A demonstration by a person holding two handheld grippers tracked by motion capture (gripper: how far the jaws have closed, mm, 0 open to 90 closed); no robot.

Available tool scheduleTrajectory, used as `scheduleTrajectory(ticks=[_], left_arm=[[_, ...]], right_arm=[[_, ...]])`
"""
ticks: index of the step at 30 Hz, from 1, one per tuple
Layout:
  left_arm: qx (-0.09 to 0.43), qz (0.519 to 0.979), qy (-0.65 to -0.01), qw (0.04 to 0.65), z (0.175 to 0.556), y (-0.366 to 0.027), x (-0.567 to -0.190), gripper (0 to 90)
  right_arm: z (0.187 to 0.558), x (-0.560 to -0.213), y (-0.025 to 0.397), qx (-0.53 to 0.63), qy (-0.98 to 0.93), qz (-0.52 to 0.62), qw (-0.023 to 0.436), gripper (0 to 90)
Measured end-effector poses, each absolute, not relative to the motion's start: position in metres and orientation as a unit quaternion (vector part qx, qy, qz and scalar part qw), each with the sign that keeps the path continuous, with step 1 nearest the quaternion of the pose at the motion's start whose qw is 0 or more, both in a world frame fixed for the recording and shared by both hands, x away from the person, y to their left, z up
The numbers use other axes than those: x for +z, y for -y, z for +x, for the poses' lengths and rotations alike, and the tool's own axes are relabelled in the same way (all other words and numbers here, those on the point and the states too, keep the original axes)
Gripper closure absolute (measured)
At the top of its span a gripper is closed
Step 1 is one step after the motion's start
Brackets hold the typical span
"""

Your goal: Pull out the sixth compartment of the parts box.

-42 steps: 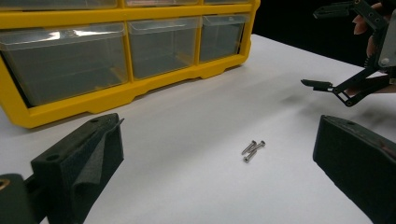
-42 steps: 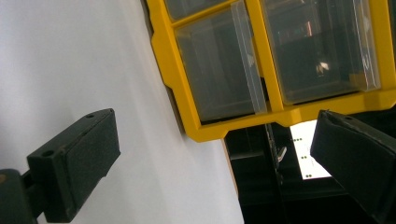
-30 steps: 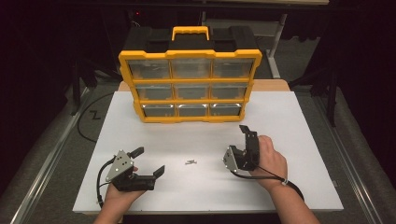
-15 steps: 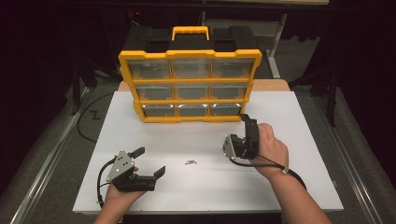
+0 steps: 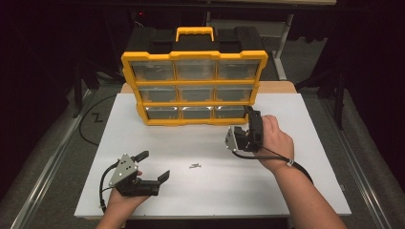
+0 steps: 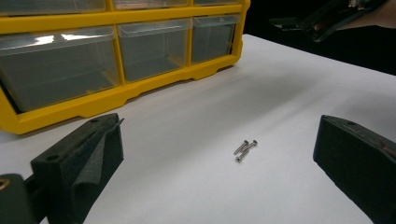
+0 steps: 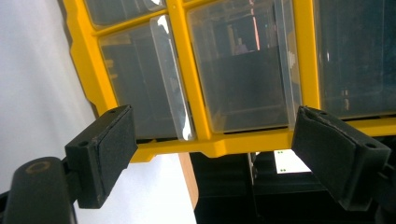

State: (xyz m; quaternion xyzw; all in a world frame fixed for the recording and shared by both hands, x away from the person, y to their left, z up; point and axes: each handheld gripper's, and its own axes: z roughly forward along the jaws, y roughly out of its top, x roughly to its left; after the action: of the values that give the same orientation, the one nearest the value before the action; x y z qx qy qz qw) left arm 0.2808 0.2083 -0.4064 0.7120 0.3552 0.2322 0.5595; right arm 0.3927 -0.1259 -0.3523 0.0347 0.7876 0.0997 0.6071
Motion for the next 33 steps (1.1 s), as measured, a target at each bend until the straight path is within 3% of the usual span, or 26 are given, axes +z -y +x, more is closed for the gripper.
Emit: scheduleTrajectory(ticks=[20,33], left_arm=[[0.229,0.709,-0.356,0.564,0.281,-0.208,-0.406,2.2],[0.227,0.712,-0.352,0.564,0.281,-0.208,-0.407,2.2]], right_arm=[[0.422,-0.331,0.118,0.093,-0.781,0.042,0.616,22.6],[0.434,-0.322,0.111,0.077,-0.78,0.037,0.62,31.9]])
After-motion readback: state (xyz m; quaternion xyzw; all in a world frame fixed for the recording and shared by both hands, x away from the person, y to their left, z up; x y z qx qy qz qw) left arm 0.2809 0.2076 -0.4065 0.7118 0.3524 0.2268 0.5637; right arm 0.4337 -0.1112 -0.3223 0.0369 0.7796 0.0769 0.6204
